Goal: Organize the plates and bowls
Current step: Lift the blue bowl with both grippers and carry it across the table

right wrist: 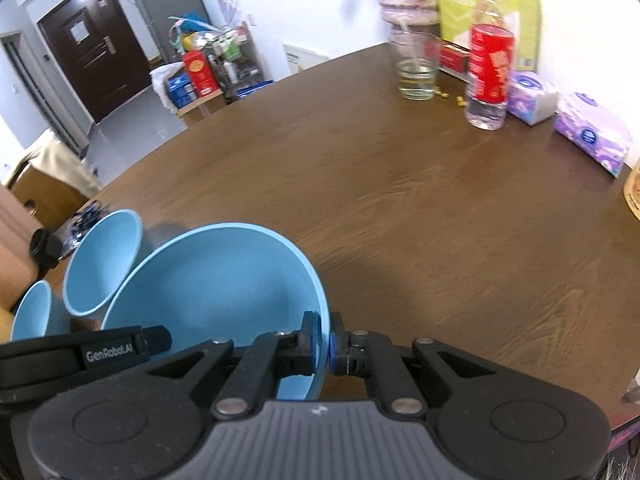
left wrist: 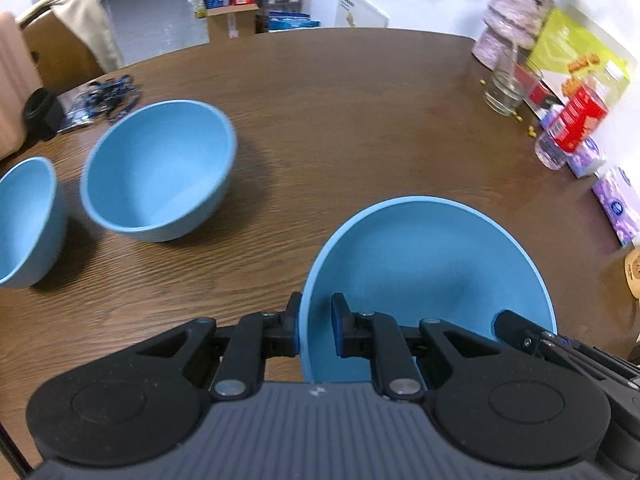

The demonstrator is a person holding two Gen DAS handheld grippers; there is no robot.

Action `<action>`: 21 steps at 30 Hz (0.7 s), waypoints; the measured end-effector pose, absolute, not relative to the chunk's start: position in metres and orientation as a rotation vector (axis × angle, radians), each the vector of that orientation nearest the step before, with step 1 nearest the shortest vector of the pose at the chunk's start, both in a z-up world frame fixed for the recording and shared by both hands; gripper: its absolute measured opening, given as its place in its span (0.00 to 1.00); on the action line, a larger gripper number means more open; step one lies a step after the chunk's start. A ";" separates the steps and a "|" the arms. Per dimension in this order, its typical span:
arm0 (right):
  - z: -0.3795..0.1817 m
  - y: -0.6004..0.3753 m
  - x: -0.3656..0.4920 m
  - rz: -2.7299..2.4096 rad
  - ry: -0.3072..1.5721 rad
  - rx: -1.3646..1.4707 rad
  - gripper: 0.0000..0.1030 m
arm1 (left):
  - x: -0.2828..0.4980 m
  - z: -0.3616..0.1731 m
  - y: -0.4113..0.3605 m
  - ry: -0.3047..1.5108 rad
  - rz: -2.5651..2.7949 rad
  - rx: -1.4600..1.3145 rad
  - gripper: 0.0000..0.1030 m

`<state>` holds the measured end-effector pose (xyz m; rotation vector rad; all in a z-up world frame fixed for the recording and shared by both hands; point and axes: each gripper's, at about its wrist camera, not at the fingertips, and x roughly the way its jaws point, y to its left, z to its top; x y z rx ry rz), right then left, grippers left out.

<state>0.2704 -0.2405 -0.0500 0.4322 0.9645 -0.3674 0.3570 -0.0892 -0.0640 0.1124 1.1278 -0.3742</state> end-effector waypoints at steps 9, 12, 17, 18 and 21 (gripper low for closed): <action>-0.068 -0.292 0.259 -0.433 0.974 0.472 0.06 | 0.351 -0.082 -0.142 1.147 -0.422 0.153 0.15; -0.074 -0.305 0.257 -0.449 0.978 0.479 0.06 | 0.349 -0.089 -0.155 1.157 -0.431 0.162 0.15; -0.085 -0.324 0.254 -0.474 0.989 0.489 0.06 | 0.347 -0.100 -0.174 1.173 -0.448 0.177 0.15; -0.087 -0.328 0.253 -0.478 0.991 0.491 0.06 | 0.346 -0.101 -0.177 1.175 -0.450 0.180 0.15; -0.091 -0.335 0.251 -0.489 0.993 0.495 0.06 | 0.346 -0.107 -0.186 1.179 -0.453 0.188 0.15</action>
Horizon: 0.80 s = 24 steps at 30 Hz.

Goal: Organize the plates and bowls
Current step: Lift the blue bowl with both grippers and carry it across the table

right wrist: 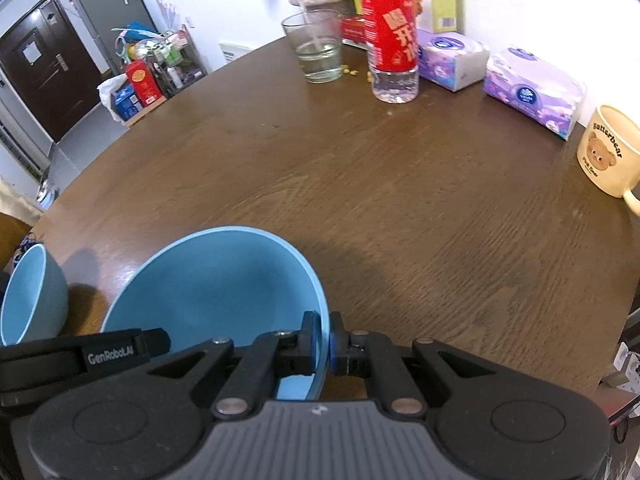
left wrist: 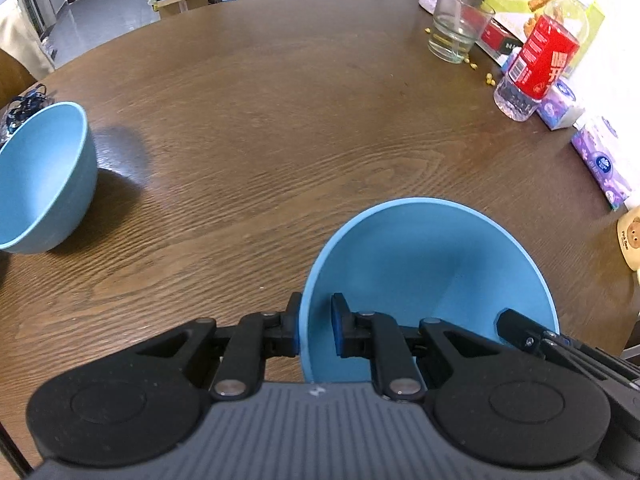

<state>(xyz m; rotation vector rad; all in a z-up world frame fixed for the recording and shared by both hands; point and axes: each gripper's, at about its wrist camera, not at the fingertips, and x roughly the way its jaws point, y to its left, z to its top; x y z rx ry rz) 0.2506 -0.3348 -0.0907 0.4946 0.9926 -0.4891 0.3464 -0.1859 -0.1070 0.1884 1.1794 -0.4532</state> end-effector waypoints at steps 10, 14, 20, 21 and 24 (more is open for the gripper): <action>-0.104 -0.347 0.246 -0.509 1.002 0.490 0.06 | 0.346 -0.118 -0.204 1.183 -0.460 0.208 0.15; -0.106 -0.349 0.245 -0.515 1.000 0.491 0.06 | 0.346 -0.122 -0.207 1.186 -0.463 0.215 0.15; -0.109 -0.351 0.244 -0.519 0.998 0.483 0.06 | 0.344 -0.123 -0.209 1.175 -0.466 0.225 0.15; -0.109 -0.351 0.243 -0.520 0.997 0.481 0.06 | 0.343 -0.123 -0.210 1.174 -0.466 0.225 0.15; -0.110 -0.351 0.243 -0.520 0.996 0.480 0.06 | 0.343 -0.123 -0.211 1.170 -0.466 0.227 0.15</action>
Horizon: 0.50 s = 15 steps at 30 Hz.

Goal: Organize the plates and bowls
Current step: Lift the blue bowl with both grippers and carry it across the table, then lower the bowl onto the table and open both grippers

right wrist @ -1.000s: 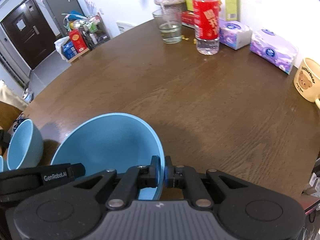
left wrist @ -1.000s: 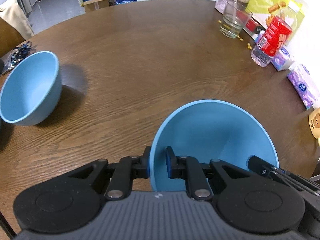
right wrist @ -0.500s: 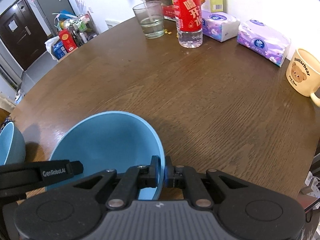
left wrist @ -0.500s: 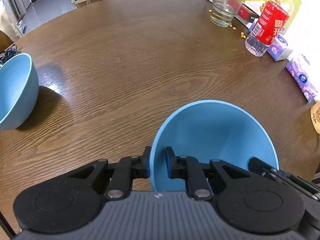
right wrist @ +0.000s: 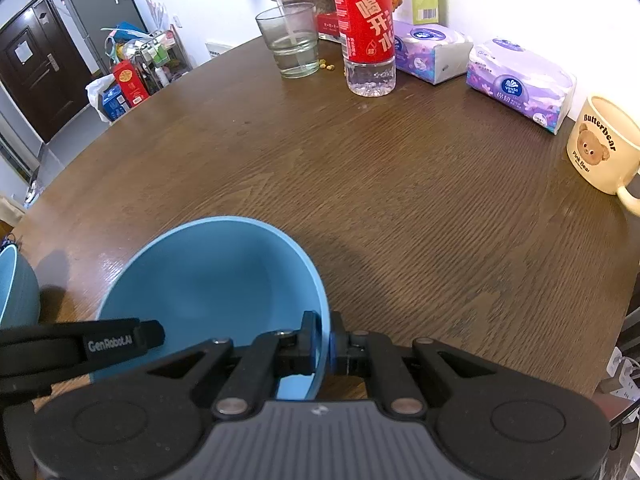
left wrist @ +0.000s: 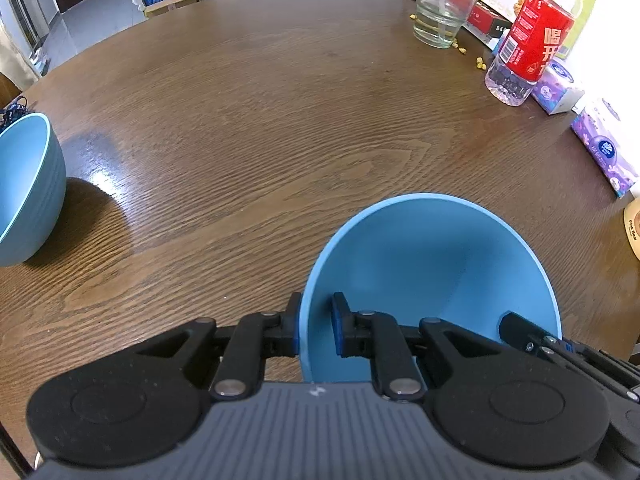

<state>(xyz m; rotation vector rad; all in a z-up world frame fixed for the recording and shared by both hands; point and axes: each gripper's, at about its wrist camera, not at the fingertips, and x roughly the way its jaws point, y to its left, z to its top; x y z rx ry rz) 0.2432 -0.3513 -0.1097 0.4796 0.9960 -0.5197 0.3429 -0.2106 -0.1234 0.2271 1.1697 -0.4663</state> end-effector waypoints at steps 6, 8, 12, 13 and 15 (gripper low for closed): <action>-0.111 -0.353 0.243 -0.510 0.998 0.496 0.12 | 0.340 -0.119 -0.209 1.144 -0.476 0.227 0.16; -0.110 -0.353 0.242 -0.517 0.990 0.498 0.18 | 0.340 -0.116 -0.207 1.133 -0.477 0.226 0.18; -0.108 -0.352 0.241 -0.513 0.982 0.501 0.23 | 0.341 -0.112 -0.201 1.114 -0.466 0.217 0.31; -0.107 -0.352 0.241 -0.512 0.981 0.500 0.25 | 0.342 -0.110 -0.199 1.109 -0.462 0.214 0.34; -0.105 -0.350 0.240 -0.509 0.975 0.498 0.35 | 0.343 -0.107 -0.195 1.098 -0.455 0.206 0.41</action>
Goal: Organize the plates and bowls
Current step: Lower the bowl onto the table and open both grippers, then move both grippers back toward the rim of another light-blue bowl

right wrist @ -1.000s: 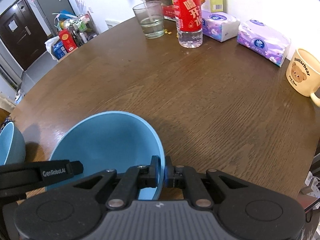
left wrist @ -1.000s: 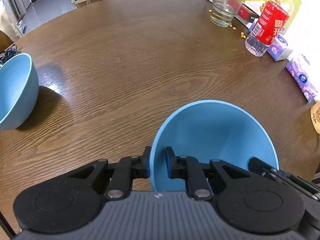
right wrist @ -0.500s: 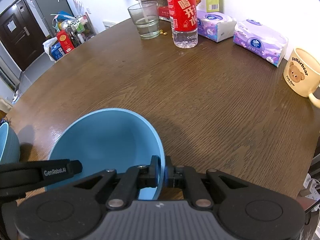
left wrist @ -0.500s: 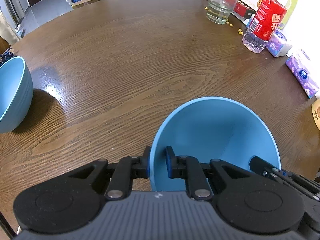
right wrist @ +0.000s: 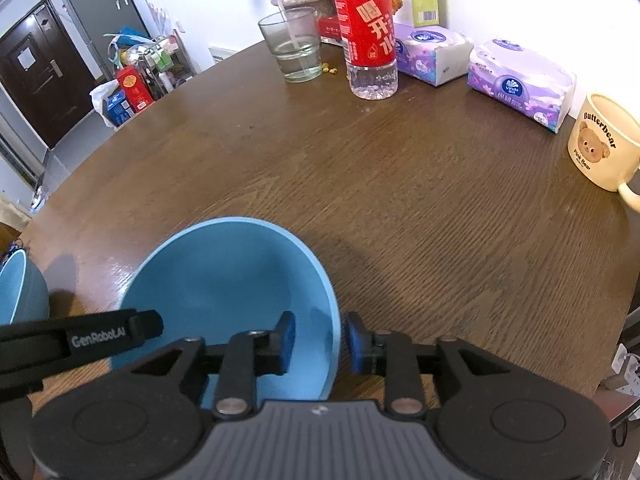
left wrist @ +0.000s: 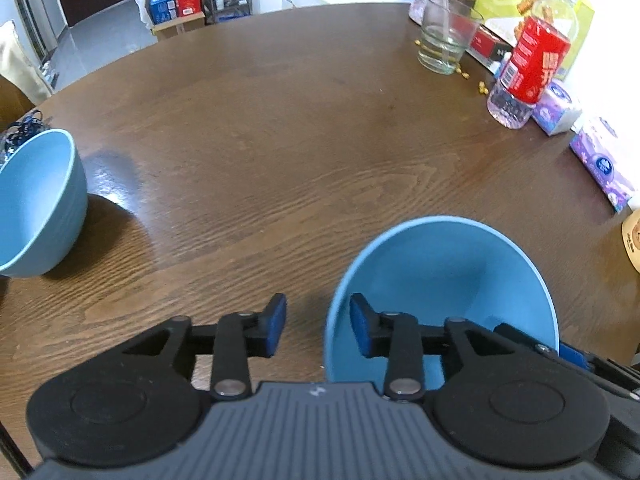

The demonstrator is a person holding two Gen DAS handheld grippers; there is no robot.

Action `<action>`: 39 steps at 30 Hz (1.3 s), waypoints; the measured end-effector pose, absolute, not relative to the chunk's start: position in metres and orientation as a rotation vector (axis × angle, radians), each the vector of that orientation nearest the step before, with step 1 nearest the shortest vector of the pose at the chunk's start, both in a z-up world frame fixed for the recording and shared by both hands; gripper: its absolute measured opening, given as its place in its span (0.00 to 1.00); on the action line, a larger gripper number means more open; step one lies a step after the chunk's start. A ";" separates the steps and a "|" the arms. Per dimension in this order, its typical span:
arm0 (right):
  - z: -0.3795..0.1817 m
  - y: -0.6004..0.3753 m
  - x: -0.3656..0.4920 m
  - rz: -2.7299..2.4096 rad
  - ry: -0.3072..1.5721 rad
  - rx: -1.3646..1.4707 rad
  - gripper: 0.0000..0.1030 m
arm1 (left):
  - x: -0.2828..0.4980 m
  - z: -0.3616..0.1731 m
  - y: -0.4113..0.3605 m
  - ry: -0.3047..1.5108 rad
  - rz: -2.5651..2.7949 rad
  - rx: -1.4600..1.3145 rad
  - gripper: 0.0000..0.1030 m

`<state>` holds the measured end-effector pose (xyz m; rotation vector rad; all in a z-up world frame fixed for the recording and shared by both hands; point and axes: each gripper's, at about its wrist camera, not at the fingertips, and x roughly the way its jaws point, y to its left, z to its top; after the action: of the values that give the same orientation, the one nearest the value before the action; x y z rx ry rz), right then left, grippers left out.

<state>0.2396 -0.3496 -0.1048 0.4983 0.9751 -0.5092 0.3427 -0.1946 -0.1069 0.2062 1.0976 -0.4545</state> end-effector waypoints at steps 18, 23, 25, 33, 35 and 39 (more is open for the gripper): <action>-0.073 -0.318 0.223 -0.538 0.916 0.481 1.00 | 0.334 -0.058 -0.128 0.938 -0.424 0.126 1.00; -0.060 -0.300 0.218 -0.534 0.902 0.464 1.00 | 0.329 -0.045 -0.103 0.918 -0.421 0.105 1.00; -0.055 -0.292 0.216 -0.533 0.898 0.453 1.00 | 0.329 -0.039 -0.092 0.911 -0.418 0.095 1.00; -0.032 -0.250 0.212 -0.517 0.877 0.413 1.00 | 0.327 -0.016 -0.039 0.877 -0.400 0.058 1.00; -0.028 -0.238 0.212 -0.508 0.875 0.406 1.00 | 0.327 -0.012 -0.024 0.870 -0.390 0.048 1.00; -0.021 -0.212 0.212 -0.481 0.871 0.392 1.00 | 0.327 -0.004 0.005 0.859 -0.372 0.034 1.00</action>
<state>0.2122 -0.2120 -0.0213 0.3916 0.8712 -0.4812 0.3272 0.0049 -0.0042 0.0336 0.8592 -0.3718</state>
